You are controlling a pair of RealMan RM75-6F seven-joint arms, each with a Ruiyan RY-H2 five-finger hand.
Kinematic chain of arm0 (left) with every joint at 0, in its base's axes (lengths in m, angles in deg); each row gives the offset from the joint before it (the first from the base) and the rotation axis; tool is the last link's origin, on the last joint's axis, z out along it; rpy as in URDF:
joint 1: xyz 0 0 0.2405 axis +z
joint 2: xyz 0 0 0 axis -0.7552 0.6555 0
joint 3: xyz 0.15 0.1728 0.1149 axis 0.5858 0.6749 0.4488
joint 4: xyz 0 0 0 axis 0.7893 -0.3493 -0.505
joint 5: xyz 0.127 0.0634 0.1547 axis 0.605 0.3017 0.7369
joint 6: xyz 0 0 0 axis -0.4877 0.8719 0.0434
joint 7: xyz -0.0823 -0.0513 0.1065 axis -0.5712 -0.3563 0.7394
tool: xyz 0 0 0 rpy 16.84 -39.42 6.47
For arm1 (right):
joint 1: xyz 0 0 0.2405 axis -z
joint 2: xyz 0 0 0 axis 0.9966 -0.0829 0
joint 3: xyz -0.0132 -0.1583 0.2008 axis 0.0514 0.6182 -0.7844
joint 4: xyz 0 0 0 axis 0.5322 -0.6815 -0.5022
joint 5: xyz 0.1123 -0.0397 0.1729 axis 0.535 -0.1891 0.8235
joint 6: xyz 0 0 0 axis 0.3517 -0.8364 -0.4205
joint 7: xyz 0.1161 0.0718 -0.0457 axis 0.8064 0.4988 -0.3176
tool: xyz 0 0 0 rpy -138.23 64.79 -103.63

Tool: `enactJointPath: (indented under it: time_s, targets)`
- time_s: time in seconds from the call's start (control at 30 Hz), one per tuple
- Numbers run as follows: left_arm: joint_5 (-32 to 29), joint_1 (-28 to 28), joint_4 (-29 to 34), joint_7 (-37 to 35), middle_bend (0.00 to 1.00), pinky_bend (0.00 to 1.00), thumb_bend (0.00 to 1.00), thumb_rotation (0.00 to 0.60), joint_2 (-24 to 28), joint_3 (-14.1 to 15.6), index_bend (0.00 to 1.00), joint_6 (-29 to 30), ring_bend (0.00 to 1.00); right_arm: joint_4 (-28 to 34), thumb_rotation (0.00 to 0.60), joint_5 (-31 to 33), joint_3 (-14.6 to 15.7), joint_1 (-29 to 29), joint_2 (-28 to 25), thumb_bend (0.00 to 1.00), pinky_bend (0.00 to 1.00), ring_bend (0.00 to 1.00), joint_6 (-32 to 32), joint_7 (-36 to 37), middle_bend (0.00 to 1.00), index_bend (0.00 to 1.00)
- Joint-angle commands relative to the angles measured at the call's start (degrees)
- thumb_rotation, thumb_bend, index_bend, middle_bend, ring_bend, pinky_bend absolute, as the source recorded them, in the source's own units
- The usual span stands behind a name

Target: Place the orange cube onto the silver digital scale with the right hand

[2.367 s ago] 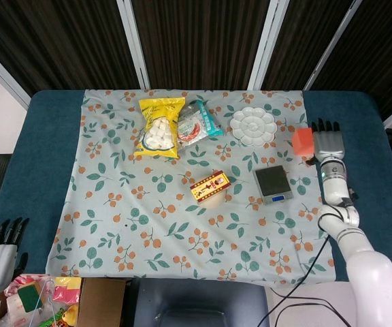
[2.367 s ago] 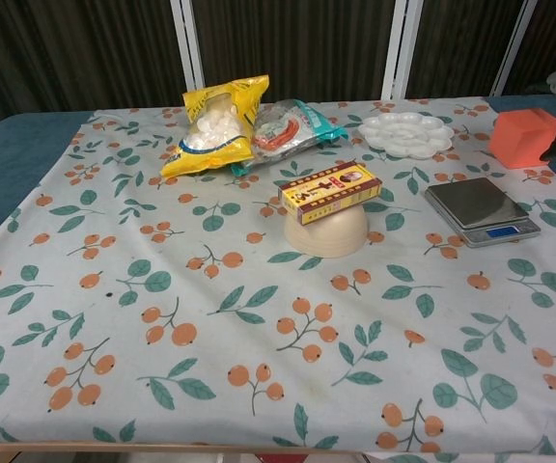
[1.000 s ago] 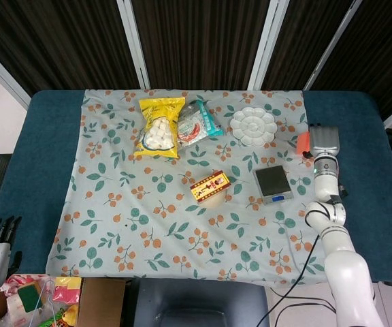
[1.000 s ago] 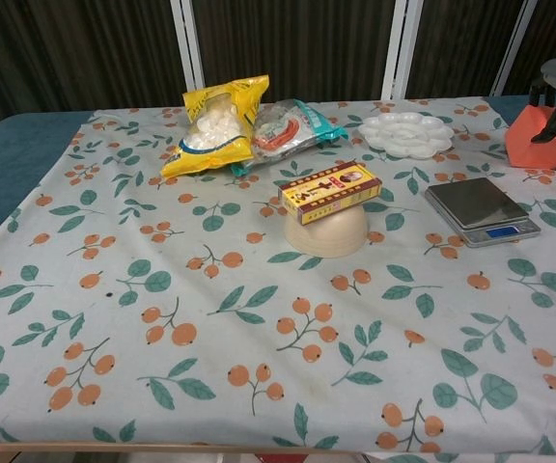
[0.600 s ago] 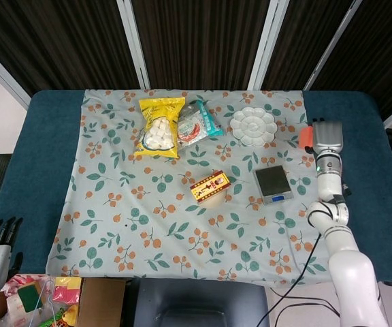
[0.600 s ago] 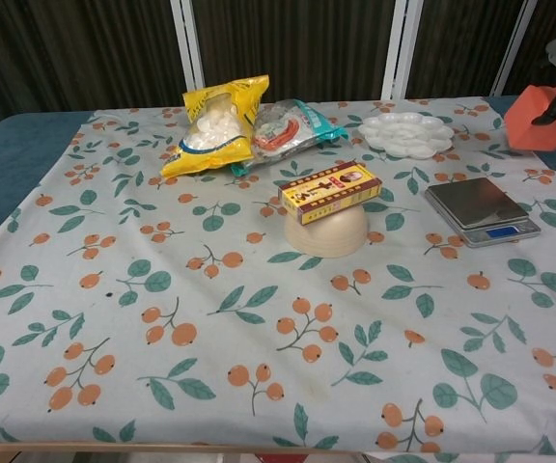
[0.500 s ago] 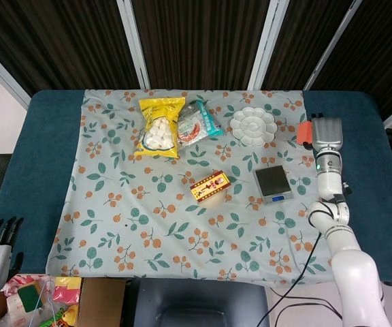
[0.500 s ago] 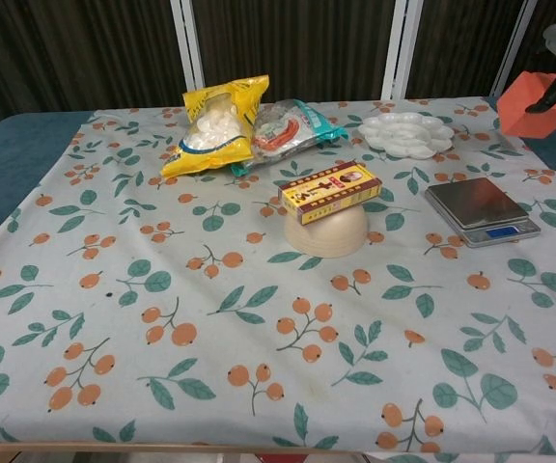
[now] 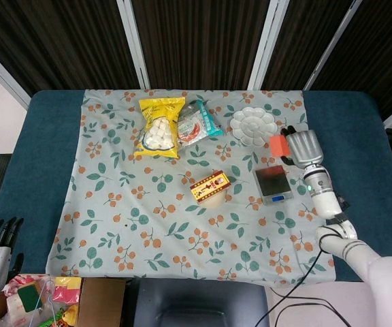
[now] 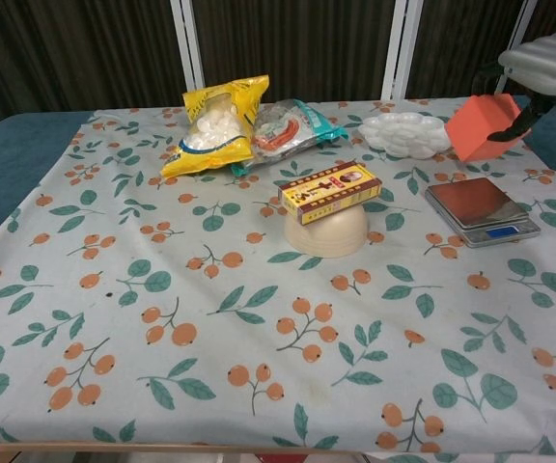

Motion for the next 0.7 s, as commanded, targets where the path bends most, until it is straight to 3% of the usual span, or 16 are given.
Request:
enactJointPath:
  time_s: [0.03, 0.27, 0.5, 0.7]
  targets:
    - [0.04, 0.04, 0.04, 0.0, 0.08, 0.03, 0.45, 0.6, 0.04, 0.02, 0.0, 0.01, 0.06, 17.89, 0.6, 0.82, 3.21, 5.59, -10.82, 0.36, 1.0, 0.83, -1.81, -10.03, 0.8, 0.98]
    - [0.12, 0.09, 0.1, 0.3, 0.08, 0.03, 0.45, 0.6, -0.05, 0.0, 0.0, 0.03, 0.06, 30.73, 0.6, 7.86, 2.5, 6.85, -19.32, 0.36, 1.0, 0.83, -0.02, -18.38, 0.8, 0.98]
    - [0.12, 0.05, 0.11, 0.42, 0.08, 0.03, 0.45, 0.6, -0.09, -0.06, 0.0, -0.05, 0.06, 35.97, 0.6, 13.94, 3.26, 6.08, -21.61, 0.36, 1.0, 0.83, 1.45, -26.04, 0.8, 0.98]
    - [0.14, 0.07, 0.15, 0.22, 0.08, 0.03, 0.45, 0.6, 0.03, -0.09, 0.0, -0.09, 0.06, 36.73, 0.6, 17.19, 3.24, 3.23, -19.14, 0.36, 1.0, 0.81, 4.12, -27.37, 0.8, 0.96]
